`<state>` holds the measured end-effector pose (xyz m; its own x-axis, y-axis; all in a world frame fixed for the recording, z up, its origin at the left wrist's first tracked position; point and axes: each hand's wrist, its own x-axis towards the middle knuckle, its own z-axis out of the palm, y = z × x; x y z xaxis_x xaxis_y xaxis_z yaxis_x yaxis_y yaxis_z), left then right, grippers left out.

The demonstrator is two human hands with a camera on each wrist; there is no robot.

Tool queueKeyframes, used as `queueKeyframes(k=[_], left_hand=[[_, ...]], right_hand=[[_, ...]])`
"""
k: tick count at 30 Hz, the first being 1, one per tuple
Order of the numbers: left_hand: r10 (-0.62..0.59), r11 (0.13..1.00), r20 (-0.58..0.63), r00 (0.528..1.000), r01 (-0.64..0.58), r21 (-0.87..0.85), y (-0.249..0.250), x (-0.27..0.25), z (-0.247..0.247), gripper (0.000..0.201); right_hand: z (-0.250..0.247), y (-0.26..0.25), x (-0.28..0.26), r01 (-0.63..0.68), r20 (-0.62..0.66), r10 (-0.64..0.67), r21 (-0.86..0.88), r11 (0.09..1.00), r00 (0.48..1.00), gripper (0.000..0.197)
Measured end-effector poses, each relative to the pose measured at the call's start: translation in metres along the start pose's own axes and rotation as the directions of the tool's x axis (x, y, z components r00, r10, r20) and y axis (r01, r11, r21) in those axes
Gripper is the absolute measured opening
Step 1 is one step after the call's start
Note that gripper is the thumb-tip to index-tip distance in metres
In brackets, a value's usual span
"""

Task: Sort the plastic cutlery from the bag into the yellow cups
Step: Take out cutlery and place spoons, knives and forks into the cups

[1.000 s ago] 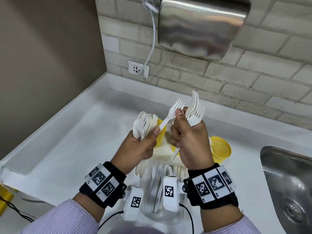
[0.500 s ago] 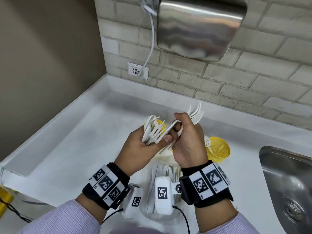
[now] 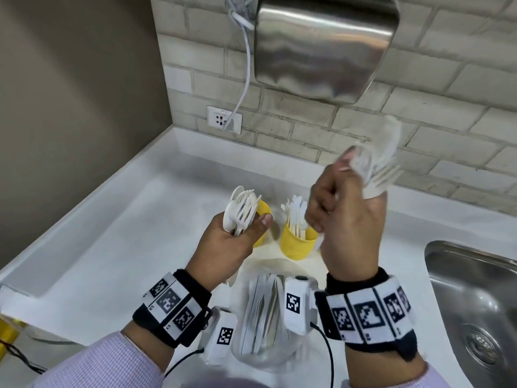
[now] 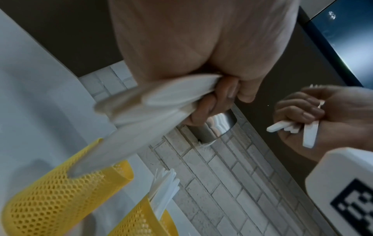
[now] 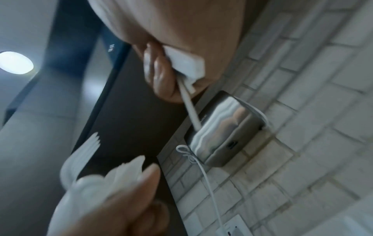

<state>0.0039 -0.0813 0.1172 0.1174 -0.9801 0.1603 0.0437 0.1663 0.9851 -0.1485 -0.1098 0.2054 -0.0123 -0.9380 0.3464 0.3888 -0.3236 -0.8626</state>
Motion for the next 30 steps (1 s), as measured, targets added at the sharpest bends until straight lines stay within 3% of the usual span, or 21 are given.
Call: queueKeyframes(k=[1, 3, 4, 6, 9, 11, 13, 15, 20, 22, 27, 30], left_hand=[[-0.003, 1.0, -0.008, 1.0, 0.003, -0.004, 0.001, 0.0, 0.001, 0.054], [0.001, 1.0, -0.015, 1.0, -0.001, -0.014, 0.005, 0.001, 0.003, 0.051], [0.012, 1.0, -0.019, 1.0, -0.012, -0.019, 0.005, 0.001, 0.003, 0.041], [0.033, 0.999, -0.013, 0.999, -0.033, -0.001, 0.006, 0.002, 0.002, 0.014], [0.035, 0.998, -0.027, 0.999, -0.034, 0.049, 0.001, 0.001, -0.001, 0.013], [0.037, 0.997, -0.054, 0.998, -0.033, 0.064, 0.003, 0.0, -0.001, 0.005], [0.044, 0.997, -0.068, 0.997, -0.039, 0.071, 0.005, -0.001, 0.001, 0.026], [0.039, 0.996, -0.084, 0.996, -0.031, 0.086, 0.004, -0.002, 0.002, 0.039], [0.043, 0.995, -0.058, 0.997, -0.038, 0.092, 0.006, -0.001, 0.004, 0.029], [0.05, 0.994, -0.038, 0.998, -0.046, 0.101, 0.008, -0.002, 0.005, 0.029], [0.032, 0.984, -0.039, 0.999, -0.025, 0.176, 0.008, -0.004, 0.005, 0.031], [0.001, 0.985, -0.031, 1.0, 0.005, 0.175, 0.008, -0.006, 0.004, 0.037]], right_hand=[[0.001, 0.004, -0.004, 0.026, 0.066, -0.02, -0.08, 0.996, 0.998, 0.009], [0.002, 0.014, -0.012, 0.078, 0.177, -0.035, -0.244, 0.967, 0.984, 0.02], [0.002, 0.019, -0.017, 0.09, 0.229, -0.019, -0.303, 0.949, 0.973, 0.026], [0.005, 0.026, -0.024, 0.093, 0.321, 0.032, -0.369, 0.925, 0.947, 0.02], [0.009, 0.032, -0.028, 0.117, 0.375, 0.067, -0.447, 0.887, 0.925, 0.029], [0.011, 0.031, -0.027, 0.111, 0.335, 0.045, -0.432, 0.895, 0.941, 0.021], [0.01, 0.03, -0.023, 0.095, 0.265, 0.007, -0.37, 0.924, 0.964, 0.006], [0.007, 0.03, -0.019, 0.094, 0.208, -0.028, -0.317, 0.944, 0.978, 0.009], [0.005, 0.033, -0.018, 0.067, 0.305, 0.035, -0.317, 0.946, 0.952, 0.011], [0.005, 0.038, -0.02, 0.053, 0.283, 0.046, -0.33, 0.943, 0.958, 0.01], [0.005, 0.043, -0.012, -0.04, 0.086, 0.061, -0.231, 0.972, 0.994, 0.017], [0.003, 0.04, -0.002, -0.014, -0.091, 0.002, -0.134, 0.991, 0.996, 0.033]])
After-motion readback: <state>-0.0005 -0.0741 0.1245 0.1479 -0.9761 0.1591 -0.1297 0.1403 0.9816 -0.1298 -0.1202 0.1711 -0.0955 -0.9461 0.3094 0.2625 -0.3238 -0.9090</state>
